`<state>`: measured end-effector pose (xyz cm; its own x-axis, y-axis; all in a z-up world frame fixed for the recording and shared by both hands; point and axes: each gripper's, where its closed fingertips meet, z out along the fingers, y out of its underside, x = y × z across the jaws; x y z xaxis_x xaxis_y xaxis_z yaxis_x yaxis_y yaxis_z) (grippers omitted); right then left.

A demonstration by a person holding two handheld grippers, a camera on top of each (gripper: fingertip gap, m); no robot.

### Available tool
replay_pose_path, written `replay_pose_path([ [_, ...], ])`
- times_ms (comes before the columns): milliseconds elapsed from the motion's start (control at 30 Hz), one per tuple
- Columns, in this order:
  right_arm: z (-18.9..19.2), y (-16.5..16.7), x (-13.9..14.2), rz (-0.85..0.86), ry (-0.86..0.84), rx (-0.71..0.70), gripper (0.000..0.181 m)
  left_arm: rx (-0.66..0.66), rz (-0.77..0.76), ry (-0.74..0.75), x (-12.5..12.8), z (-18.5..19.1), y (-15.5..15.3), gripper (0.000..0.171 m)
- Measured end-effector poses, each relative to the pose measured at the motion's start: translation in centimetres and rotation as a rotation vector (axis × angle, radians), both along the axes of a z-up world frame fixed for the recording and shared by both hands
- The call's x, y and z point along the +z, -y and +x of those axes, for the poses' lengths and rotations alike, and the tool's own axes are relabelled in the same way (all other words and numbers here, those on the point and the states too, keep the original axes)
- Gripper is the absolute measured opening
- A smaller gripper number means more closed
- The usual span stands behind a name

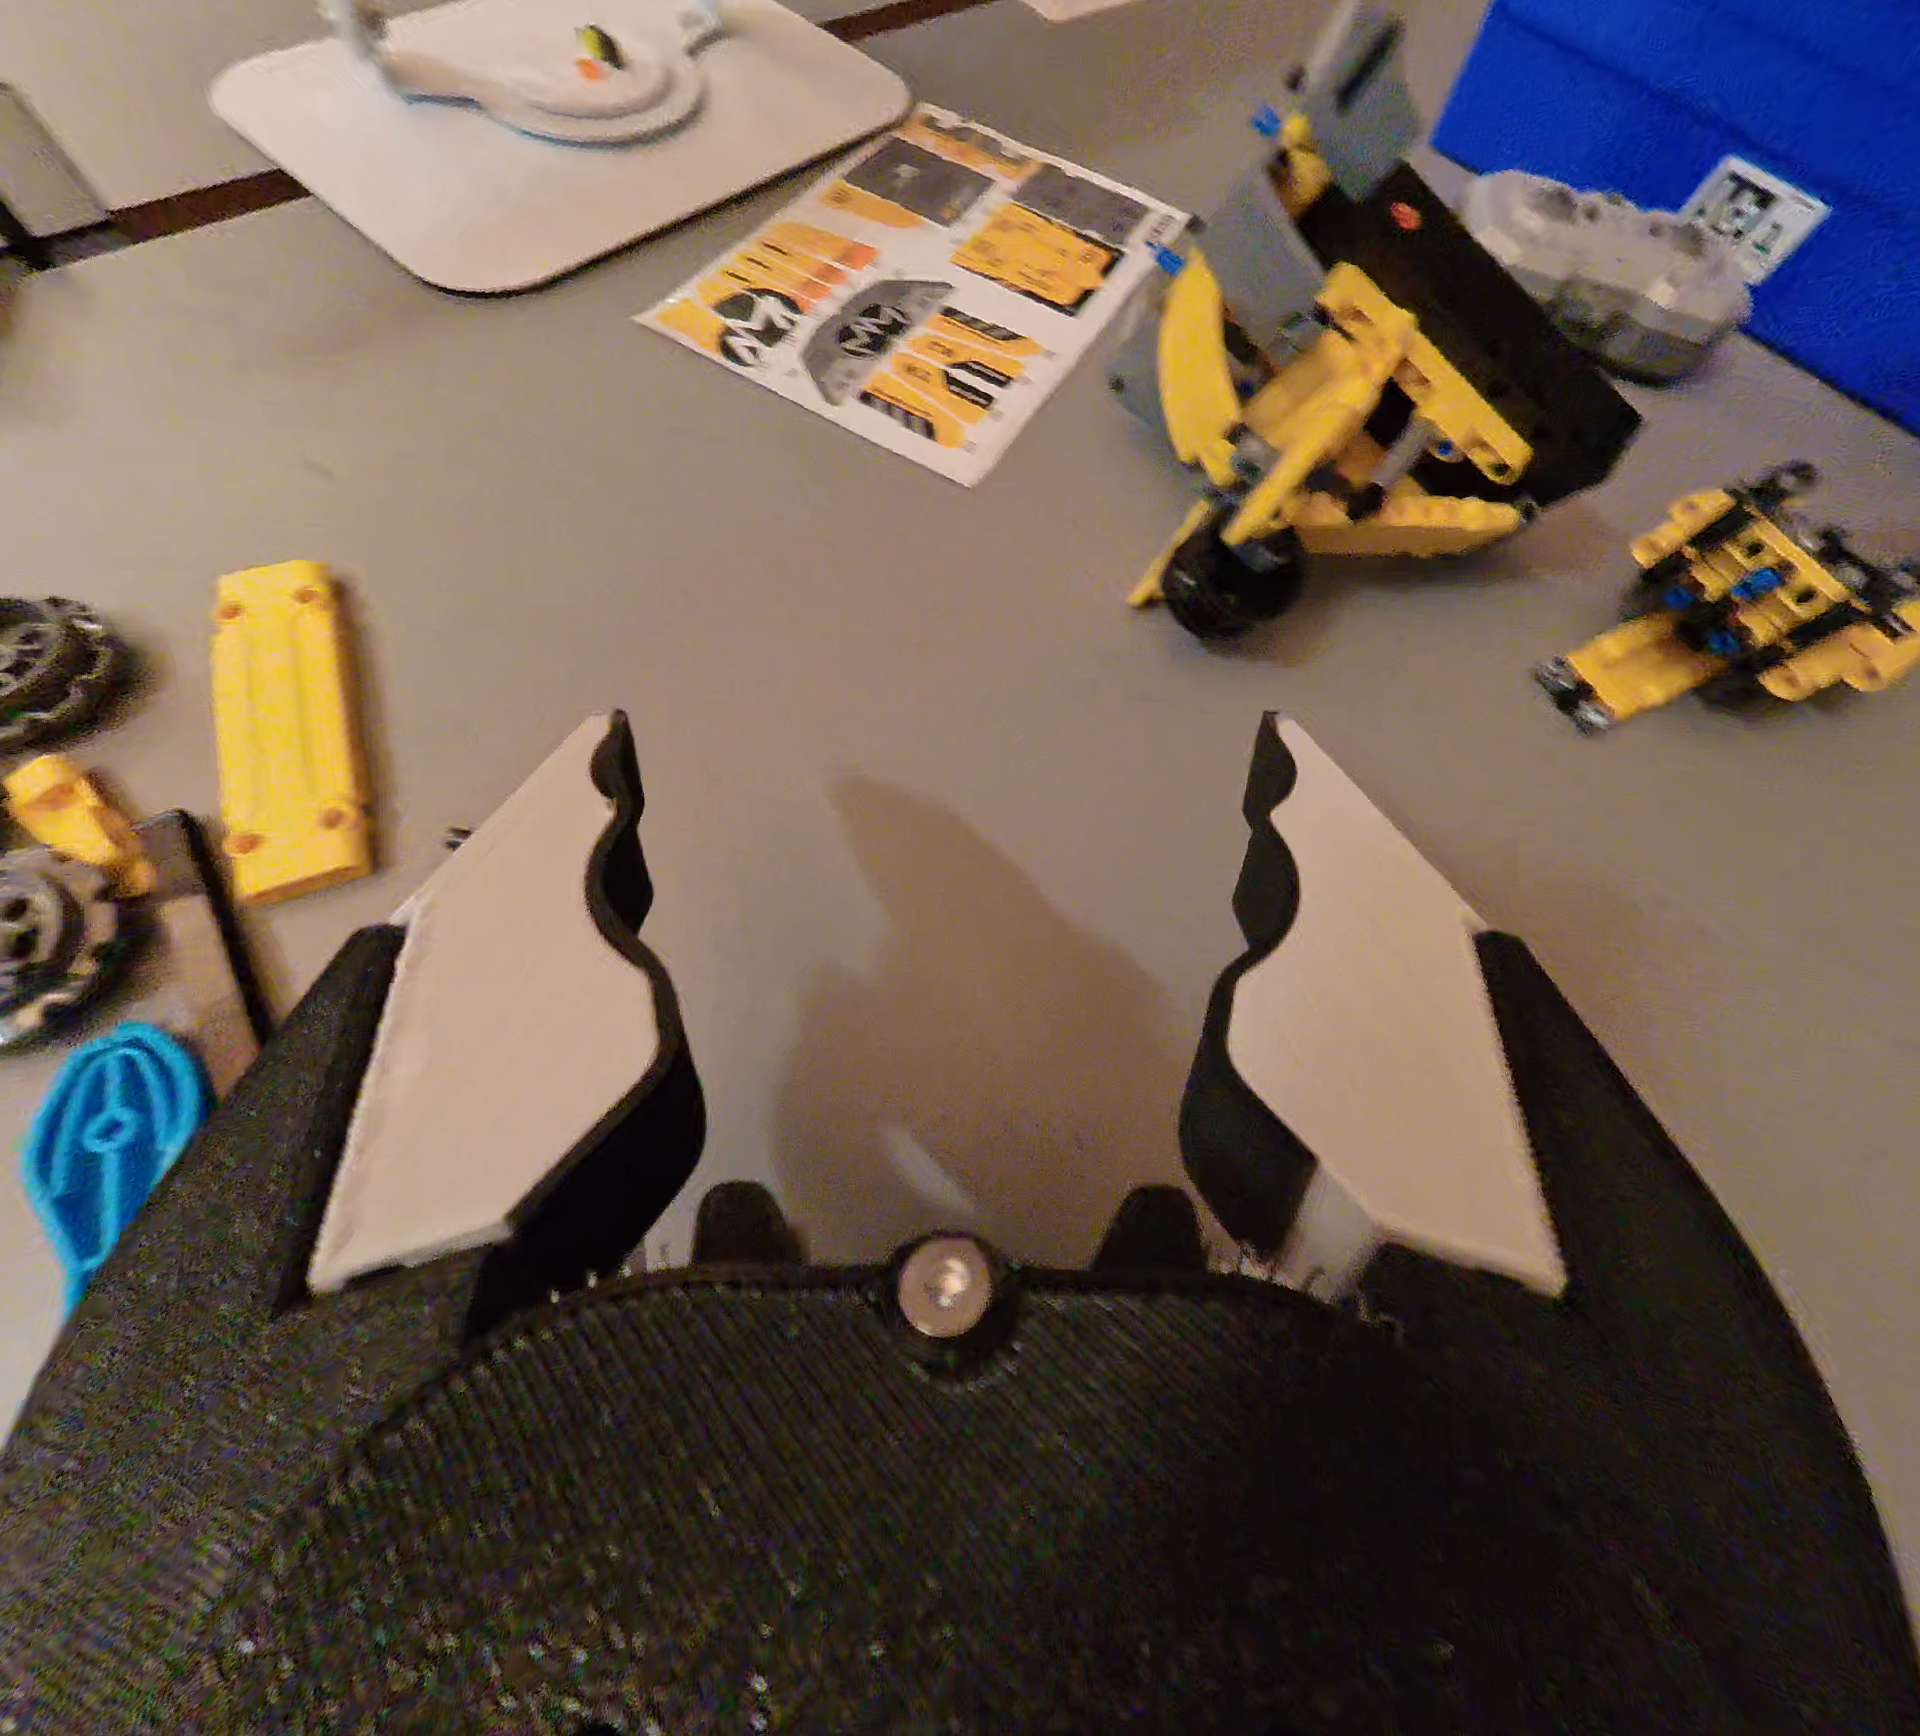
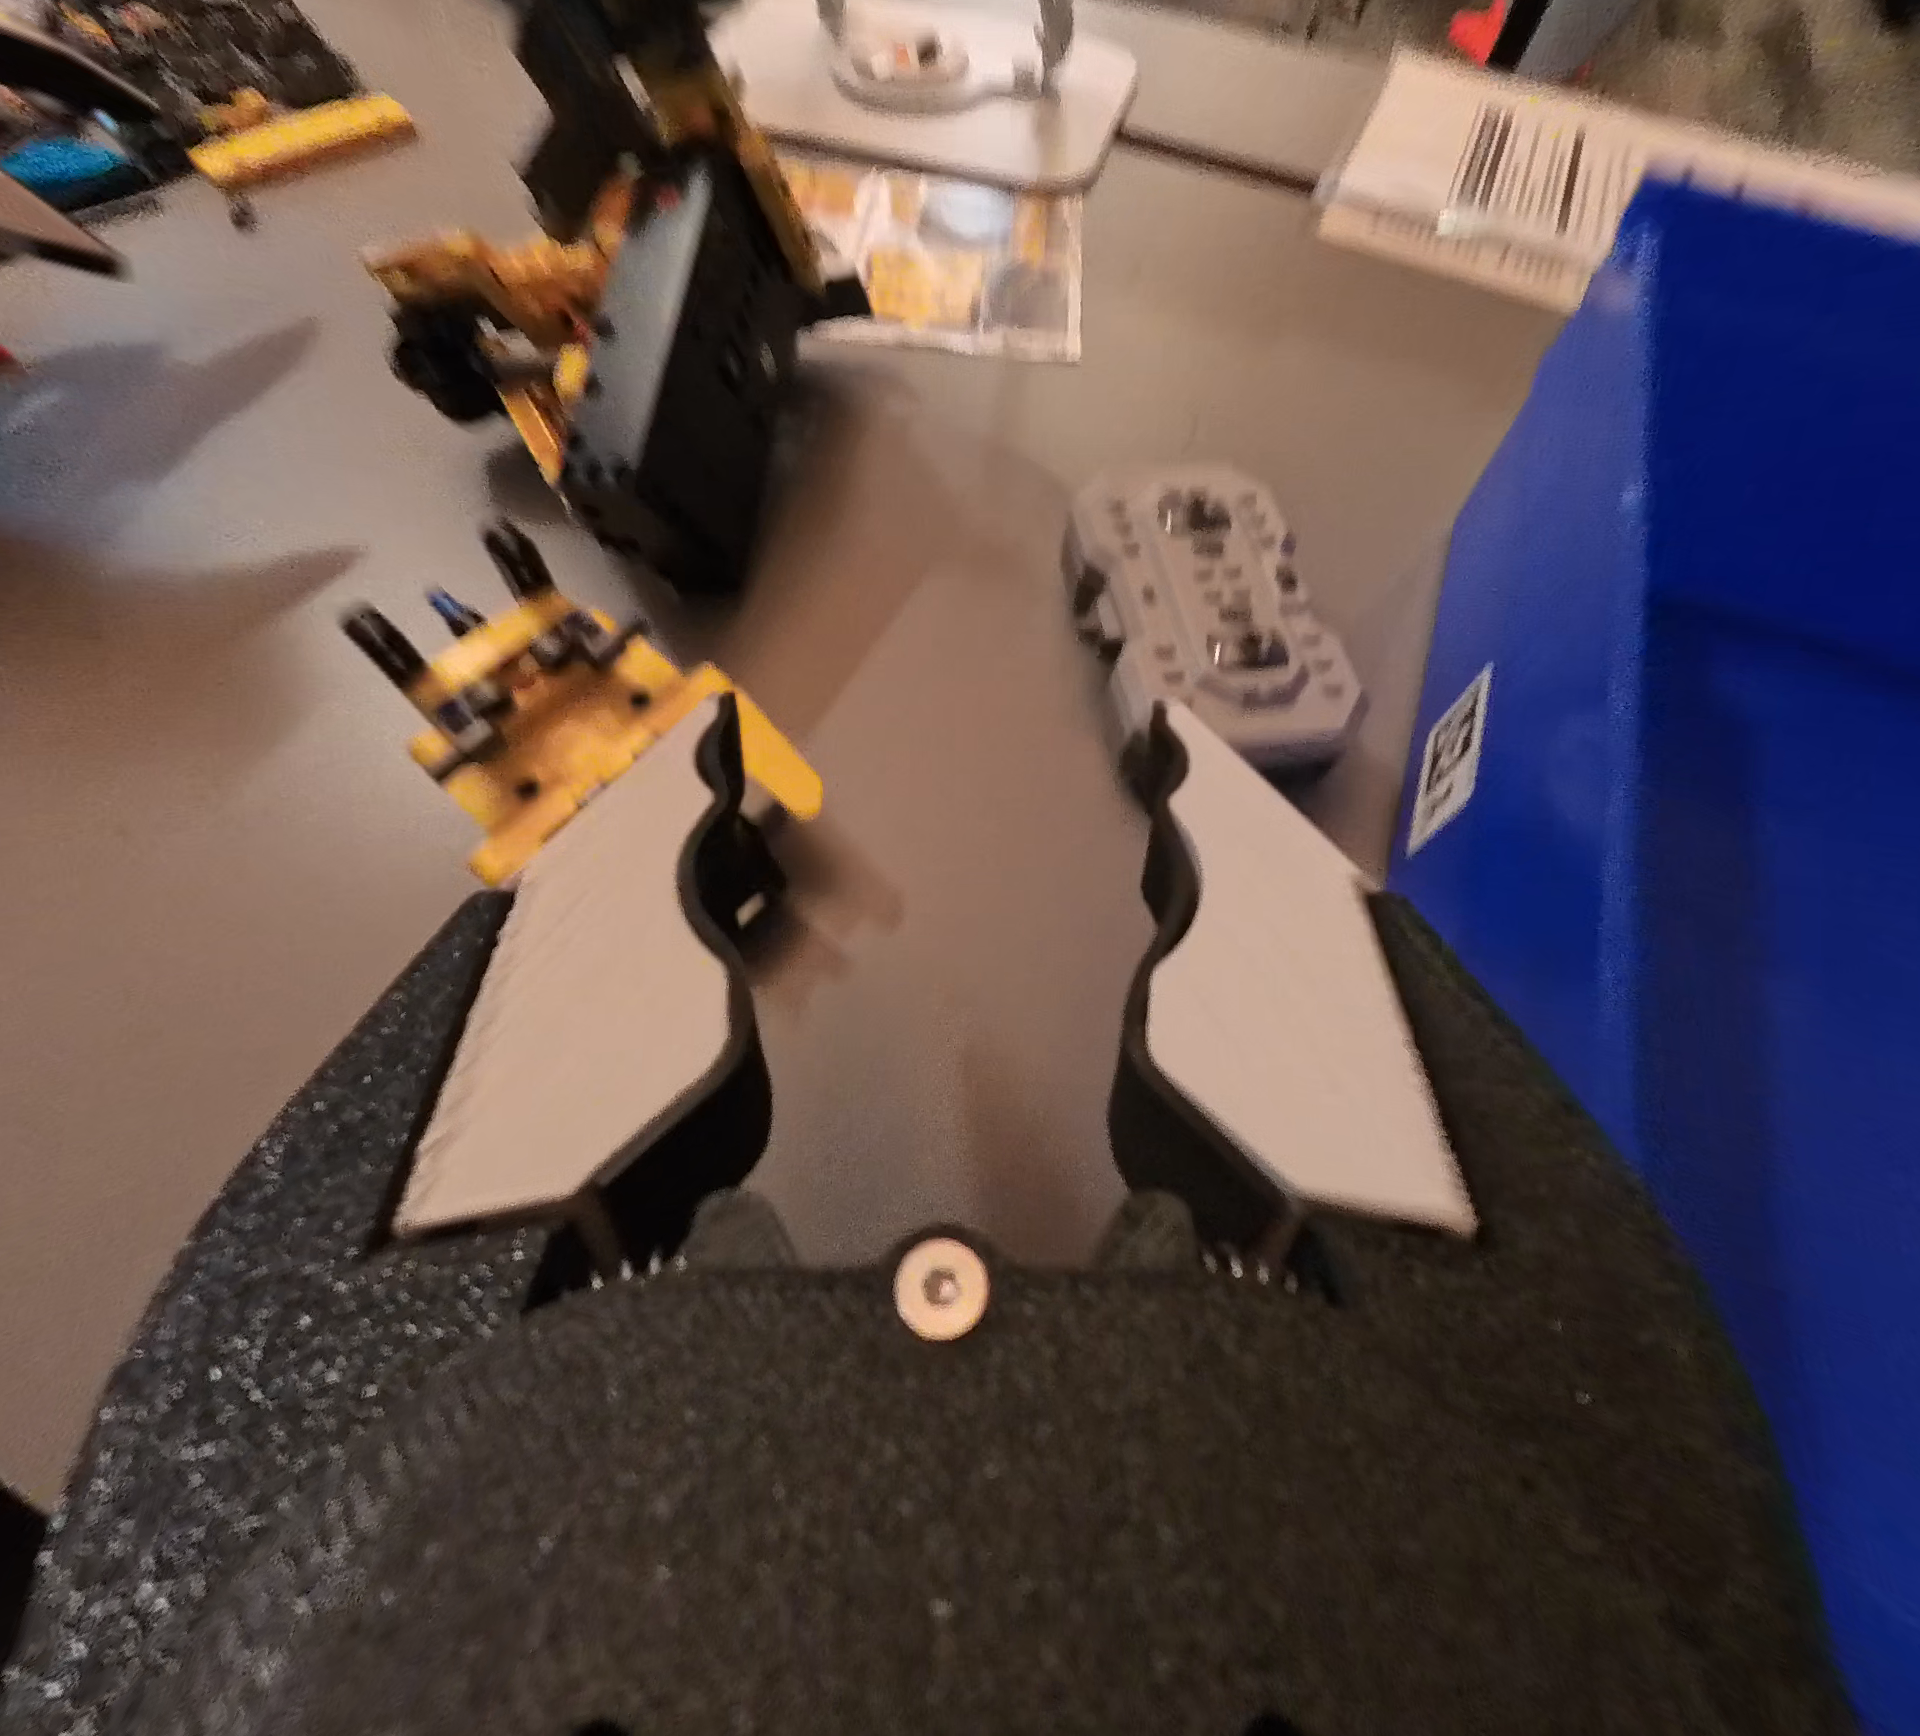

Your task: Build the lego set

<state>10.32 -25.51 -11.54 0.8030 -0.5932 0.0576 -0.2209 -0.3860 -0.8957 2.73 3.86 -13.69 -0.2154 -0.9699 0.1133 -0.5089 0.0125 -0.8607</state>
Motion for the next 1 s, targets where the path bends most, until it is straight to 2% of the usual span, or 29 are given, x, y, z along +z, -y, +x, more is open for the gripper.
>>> replay_pose_path([
  [133,2.8,-4.0,5.7,0.116,0.135,0.025,0.080,0.127,0.004,0.007,0.4,3.0,-3.2,0.111],
  [200,6.3,-6.7,6.2,0.104,0.144,-0.007,0.080,0.178,-0.026,0.027,1.3,5.1,-4.6,0.111],
  [267,10.5,-9.6,4.7,0.048,0.085,-0.024,0.081,0.207,-0.021,0.021,1.7,7.2,-5.6,0.111],
  [400,18.0,-13.8,-0.5,-0.049,-0.108,-0.047,0.080,0.253,0.084,-0.026,0.7,11.5,-7.2,0.113],
  [467,19.1,-15.8,-3.1,-0.093,-0.289,-0.011,0.085,0.244,0.098,-0.041,-0.1,13.2,-7.1,0.113],
  [533,18.9,-17.7,-4.6,-0.101,-0.442,0.045,0.104,0.215,0.068,-0.079,-1.6,14.4,-6.3,0.113],
  [567,18.9,-18.4,-5.0,-0.098,-0.479,0.052,0.106,0.208,0.065,-0.101,-2.4,14.8,-6.1,0.113],
  [633,19.3,-19.2,-5.4,-0.112,-0.464,0.047,0.103,0.227,0.090,-0.148,-4.2,15.2,-6.4,0.110],
  [700,19.8,-19.6,-6.0,-0.165,-0.417,0.031,0.104,0.254,0.103,-0.269,-6.0,15.1,-6.9,0.110],
  [767,20.2,-20.1,-6.9,-0.208,-0.377,0.017,0.106,0.256,0.149,-0.267,-6.1,15.1,-7.1,0.105],
  [900,21.3,-20.4,-7.9,-0.267,-0.223,-0.037,0.106,0.256,0.145,-0.272,-6.2,15.0,-7.1,0.105],
  [967,21.4,-20.2,-8.1,-0.248,-0.232,-0.055,0.109,0.252,0.143,-0.274,-6.2,14.9,-7.1,0.106],
  [1000,21.7,-19.9,-8.2,-0.248,-0.247,-0.075,0.117,0.252,0.145,-0.274,-6.2,14.9,-7.1,0.106],
])
